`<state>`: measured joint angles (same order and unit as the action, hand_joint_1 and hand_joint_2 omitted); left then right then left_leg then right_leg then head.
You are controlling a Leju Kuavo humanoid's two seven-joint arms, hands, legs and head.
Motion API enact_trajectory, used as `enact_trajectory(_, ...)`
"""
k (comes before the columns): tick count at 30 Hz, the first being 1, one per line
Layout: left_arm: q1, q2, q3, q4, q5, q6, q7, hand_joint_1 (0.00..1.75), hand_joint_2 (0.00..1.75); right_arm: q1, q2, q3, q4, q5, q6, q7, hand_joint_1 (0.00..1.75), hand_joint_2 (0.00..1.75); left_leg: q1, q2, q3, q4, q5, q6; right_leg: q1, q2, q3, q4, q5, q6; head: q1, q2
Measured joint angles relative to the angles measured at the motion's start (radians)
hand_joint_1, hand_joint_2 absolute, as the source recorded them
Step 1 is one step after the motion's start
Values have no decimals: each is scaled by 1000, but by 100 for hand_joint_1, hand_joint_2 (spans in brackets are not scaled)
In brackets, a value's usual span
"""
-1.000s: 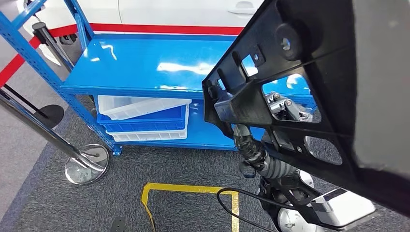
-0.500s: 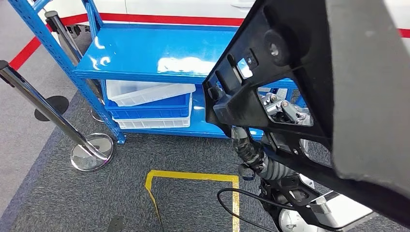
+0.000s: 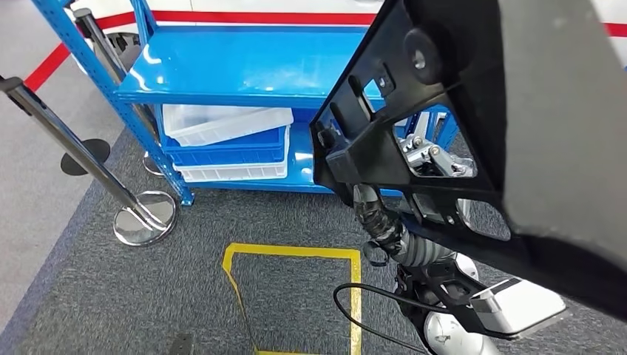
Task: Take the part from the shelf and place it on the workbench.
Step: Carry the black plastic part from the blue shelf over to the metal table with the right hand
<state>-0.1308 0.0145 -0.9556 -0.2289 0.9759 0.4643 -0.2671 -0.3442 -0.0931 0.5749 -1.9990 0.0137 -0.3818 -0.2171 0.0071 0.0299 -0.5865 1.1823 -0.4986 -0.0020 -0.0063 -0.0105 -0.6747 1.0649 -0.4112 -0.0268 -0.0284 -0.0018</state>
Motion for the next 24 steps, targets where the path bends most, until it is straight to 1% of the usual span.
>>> enact_trajectory(1, -4, 0, 0, 0, 0, 1, 2, 0, 175, 0, 0, 0, 1, 3, -3, 1, 175, 175, -5, 10, 50, -75, -22, 6, 1, -6, -3, 0, 7, 5, 1, 0)
enact_trajectory(2, -8, 0, 0, 0, 1, 2, 3, 0, 175, -1, 0, 0, 1, 6, -6, 2, 175, 175, -10, 16, 85, -133, -46, 12, 0, -13, -3, -1, 14, 11, 1, 0)
enact_trajectory(3, -11, 0, 0, 0, 0, 3, 5, 0, 175, -2, 0, 0, 2, 7, -9, 3, 175, 175, -16, 13, 100, -168, -57, 18, -2, -21, -3, -4, 21, 18, 1, 0)
enact_trajectory(4, -12, -1, 0, 0, 0, 3, 7, 0, 175, -2, 0, 0, 3, 8, -10, 4, 175, 175, -17, 6, 99, -179, -52, 25, -4, -28, -3, -8, 27, 24, 2, 0)
enact_trajectory(5, -11, 0, 0, 0, 0, 3, 9, 0, 175, -2, 0, 0, 5, 8, -11, 5, 175, 175, -17, 0, 96, -183, -40, 31, -6, -29, -6, -8, 27, 30, 2, 0)
enact_trajectory(6, -9, 0, 0, 0, -1, 3, 11, 0, 175, -2, 0, 0, 7, 8, -11, 5, 175, 175, -16, -6, 92, -188, -30, 38, -7, -25, -12, 5, 12, 34, 3, 0)
enact_trajectory(7, -6, 0, 0, 0, 0, 3, 13, 0, 175, -2, 0, 0, 9, 8, -10, 6, 175, 175, -14, -11, 88, -192, -19, 44, -7, -17, -26, 39, -17, 37, 4, 0)
enact_trajectory(8, -3, 0, 0, 0, 0, 3, 14, 0, 175, -2, 0, 0, 11, 8, -10, 7, 175, 175, -15, -15, 81, -191, -12, 49, -7, -9, -44, 91, -56, 38, 5, 0)
enact_trajectory(9, 0, 0, 0, 0, 0, 3, 15, 0, 175, -2, 0, 0, 13, 8, -10, 7, 175, 175, -16, -21, 71, -188, -6, 54, -6, -3, -65, 155, -96, 38, 7, 0)
enact_trajectory(10, 1, 0, 0, 0, -1, 4, 16, 0, 175, -1, 0, 0, 15, 8, -10, 8, 175, 175, -17, -28, 62, -185, 0, 56, -6, -1, -81, 212, -124, 38, 7, 0)
enact_trajectory(11, 1, 0, 0, 0, -1, 4, 18, 0, 175, -1, -1, 0, 18, 7, -10, 8, 175, 175, -18, -38, 53, -181, 3, 56, -5, 0, -84, 242, -135, 38, 7, 0)
enact_trajectory(12, 2, 0, 0, 0, -2, 5, 20, 0, 175, -1, -1, 0, 21, 6, -10, 8, 175, 175, -18, -48, 45, -177, 6, 56, -5, 1, -69, 237, -126, 37, 7, 0)
enact_trajectory(13, 2, 0, 0, 0, -2, 6, 22, 0, 175, -1, -1, 0, 22, 5, -10, 8, 175, 175, -18, -60, 39, -171, 8, 55, -5, 7, -36, 196, -104, 35, 7, 0)
enact_trajectory(14, 3, 0, 0, 0, -3, 6, 23, 0, 175, -2, -1, 0, 23, 4, -10, 8, 175, 175, -18, -70, 34, -164, 7, 54, -5, 19, 4, 136, -80, 32, 7, 0)
enact_trajectory(15, 3, -1, 0, 0, -3, 6, 24, 0, 175, -2, -1, 0, 24, 4, -10, 8, 175, 175, -19, -80, 26, -155, 7, 51, -6, 41, 39, 78, -64, 28, 7, 0)
enact_trajectory(16, 3, -2, 0, 0, -3, 6, 24, 0, 175, -3, -1, 0, 25, 3, -10, 8, 175, 175, -18, -89, 18, -146, 6, 48, -8, 59, 61, 36, -57, 25, 6, 0)
enact_trajectory(17, 2, -3, 0, 0, -4, 6, 24, 0, 175, -4, -1, 0, 25, 3, -10, 8, 175, 175, -16, -96, 10, -140, 7, 43, -7, 72, 70, 15, -58, 23, 6, 0)
enact_trajectory(18, 1, -3, 0, 0, -4, 6, 25, 0, 175, -4, -1, 0, 26, 3, -10, 8, 175, 175, -13, -105, 2, -138, 9, 37, -7, 75, 70, 9, -60, 21, 6, 0)
enact_trajectory(19, 2, -3, 0, 0, -4, 7, 27, 0, 175, -5, -1, 0, 26, 3, -10, 9, 175, 175, -11, -114, -2, -138, 12, 30, -7, 67, 70, 5, -58, 18, 6, 0)
enact_trajectory(20, 3, -1, 0, 1, -5, 8, 29, 0, 175, -6, -1, 0, 26, 4, -10, 9, 175, 175, -10, -118, -5, -137, 12, 25, -7, 56, 72, -1, -54, 14, 6, 0)
enact_trajectory(21, 5, 0, 0, 1, -7, 9, 32, 0, 175, -7, -1, 0, 26, 4, -9, 9, 175, 175, -10, -111, -11, -126, 5, 18, -10, 46, 76, -9, -51, 10, 3, 0)
enact_trajectory(22, 5, 0, 0, 1, -8, 9, 35, 0, 175, -8, 0, 0, 26, 4, -8, 8, 175, 175, -10, -98, -26, -99, -11, 12, -13, 34, 81, -16, -48, 5, -2, 0)
enact_trajectory(23, 5, 1, 0, 2, -9, 10, 37, 0, 175, -9, 0, 0, 26, 4, -7, 8, 175, 175, -7, -79, -50, -53, -34, 5, -13, 21, 84, -20, -46, 3, -6, 0)
enact_trajectory(24, 5, 0, 0, 2, -10, 10, 38, 0, 175, -9, 0, 0, 26, 4, -6, 8, 175, 175, -2, -62, -81, 5, -58, -3, -13, 10, 85, -22, -46, 1, -11, 0)
